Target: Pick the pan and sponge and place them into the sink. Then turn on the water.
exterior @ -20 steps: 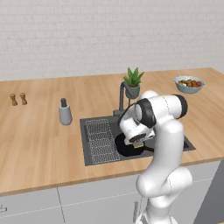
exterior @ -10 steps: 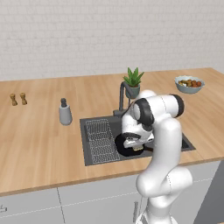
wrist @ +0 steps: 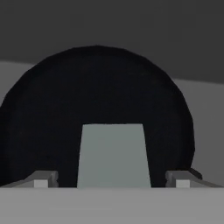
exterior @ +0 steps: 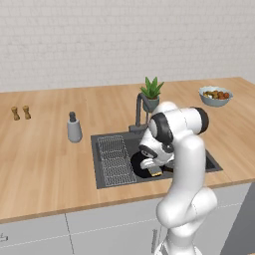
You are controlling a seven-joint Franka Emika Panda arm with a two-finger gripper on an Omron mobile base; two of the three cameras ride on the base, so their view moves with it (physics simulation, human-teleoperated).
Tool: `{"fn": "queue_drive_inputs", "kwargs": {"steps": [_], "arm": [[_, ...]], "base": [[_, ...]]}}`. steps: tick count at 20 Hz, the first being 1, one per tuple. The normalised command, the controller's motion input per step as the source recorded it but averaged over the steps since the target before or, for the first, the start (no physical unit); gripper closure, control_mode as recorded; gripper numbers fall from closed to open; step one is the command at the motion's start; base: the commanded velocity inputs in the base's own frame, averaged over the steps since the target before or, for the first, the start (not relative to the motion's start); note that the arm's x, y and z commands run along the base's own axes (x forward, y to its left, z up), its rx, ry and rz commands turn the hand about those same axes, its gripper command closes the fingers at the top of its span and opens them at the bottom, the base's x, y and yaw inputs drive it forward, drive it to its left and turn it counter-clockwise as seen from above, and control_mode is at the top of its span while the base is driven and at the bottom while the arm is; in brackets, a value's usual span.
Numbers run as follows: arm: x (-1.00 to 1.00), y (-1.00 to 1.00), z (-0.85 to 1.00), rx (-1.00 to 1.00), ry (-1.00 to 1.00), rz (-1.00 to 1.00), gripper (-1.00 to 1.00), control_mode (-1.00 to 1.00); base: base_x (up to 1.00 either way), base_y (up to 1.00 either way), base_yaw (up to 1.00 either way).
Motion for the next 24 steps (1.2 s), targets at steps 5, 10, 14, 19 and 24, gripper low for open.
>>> {"fn": "queue_drive_inputs", "kwargs": {"steps": [5,10,14,19,24], "arm": [[0.0,-0.15,0.45,0.07,-0.04,0.0,-1.0,-1.0],[0.0,-0.18,0.66,0.08,-0.04,0.0,-1.0,-1.0],[0.0,-0.24,0.82,0.07,-0.07,0.0,-1.0,-1.0],[0.0,-0.19,0.88,0.06,-0.05,0.0,-1.0,-1.0],[0.0,-0.12,0.84,0.02,-0.02,0.0,-1.0,-1.0]], "base": [[0.0,0.0,0.0],[0.0,0.0,0.0],[0.0,0.0,0.0],[0.0,0.0,0.0],[0.0,0.0,0.0]]}}
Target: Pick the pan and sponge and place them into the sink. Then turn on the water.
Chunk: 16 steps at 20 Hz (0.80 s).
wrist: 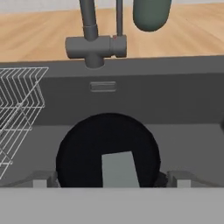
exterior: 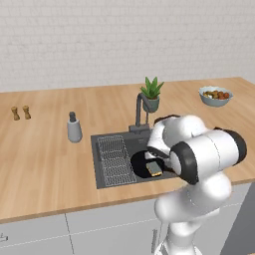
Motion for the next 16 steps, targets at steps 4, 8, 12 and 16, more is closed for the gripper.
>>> {"fn": "queue_drive_inputs", "kwargs": {"steps": [4,8,12,16], "arm": [[0.0,-0.19,0.83,0.02,-0.02,0.0,-1.0,-1.0],[0.0,-0.32,0.76,0.02,-0.04,0.0,-1.0,-1.0],[0.0,-0.33,0.72,0.03,-0.06,0.0,-1.0,-1.0],[0.0,-0.27,0.54,0.03,-0.13,0.0,-1.0,-1.0]], "base": [[0.0,0.0,0.0],[0.0,0.0,0.0],[0.0,0.0,0.0],[0.0,0.0,0.0]]}}
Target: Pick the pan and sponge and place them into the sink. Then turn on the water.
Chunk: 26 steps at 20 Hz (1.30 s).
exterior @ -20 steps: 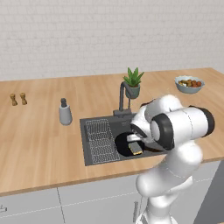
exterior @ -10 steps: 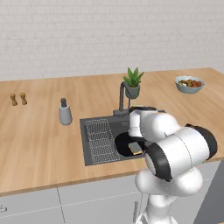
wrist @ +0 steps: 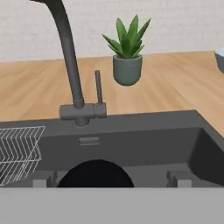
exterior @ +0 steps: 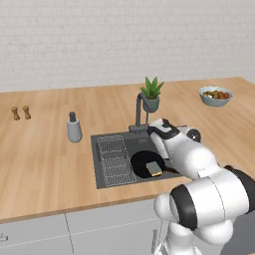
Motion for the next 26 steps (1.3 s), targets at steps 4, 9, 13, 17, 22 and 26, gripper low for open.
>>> {"fn": "queue_drive_inputs", "kwargs": {"steps": [4,9,13,17,22,26], "arm": [[-0.03,-0.28,0.12,0.05,-0.2,0.0,-1.0,-1.0],[0.0,-0.11,-0.06,0.02,-0.19,0.0,-1.0,-1.0],[-0.03,0.0,-0.17,0.0,-0.16,0.0,-1.0,-1.0],[-0.16,0.0,-0.26,0.0,-0.11,0.0,-1.0,-1.0],[-0.08,-0.01,-0.17,0.0,-0.1,0.0,-1.0,-1.0],[0.0,-0.03,0.0,0.0,-0.02,0.01,-1.0,-1.0]], "base": [[0.0,0.0,0.0],[0.0,0.0,0.0],[0.0,0.0,0.0],[0.0,0.0,0.0],[0.0,0.0,0.0],[0.0,0.0,0.0]]}}
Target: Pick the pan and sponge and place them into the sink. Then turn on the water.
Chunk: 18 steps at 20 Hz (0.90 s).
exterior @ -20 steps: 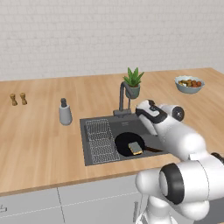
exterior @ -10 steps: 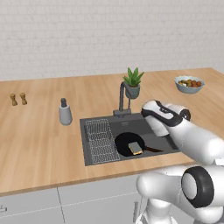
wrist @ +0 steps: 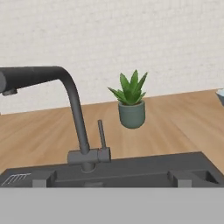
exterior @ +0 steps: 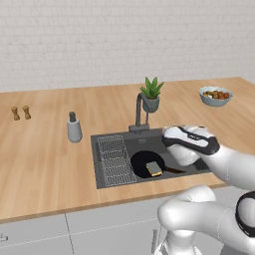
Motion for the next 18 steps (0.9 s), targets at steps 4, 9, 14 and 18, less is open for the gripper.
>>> {"fn": "queue_drive_inputs", "kwargs": {"steps": [4,9,14,18], "arm": [[0.0,0.0,0.0,0.0,0.0,0.0,-1.0,-1.0],[0.08,0.04,0.01,0.0,0.0,0.0,-1.0,-1.0],[0.08,0.0,0.0,0.0,0.0,0.0,-1.0,-1.0],[0.08,0.07,0.0,0.0,0.0,0.0,-1.0,-1.0]], "base": [[0.0,0.0,0.0],[0.0,0.0,0.0],[0.0,0.0,0.0],[0.0,0.0,0.0]]}}
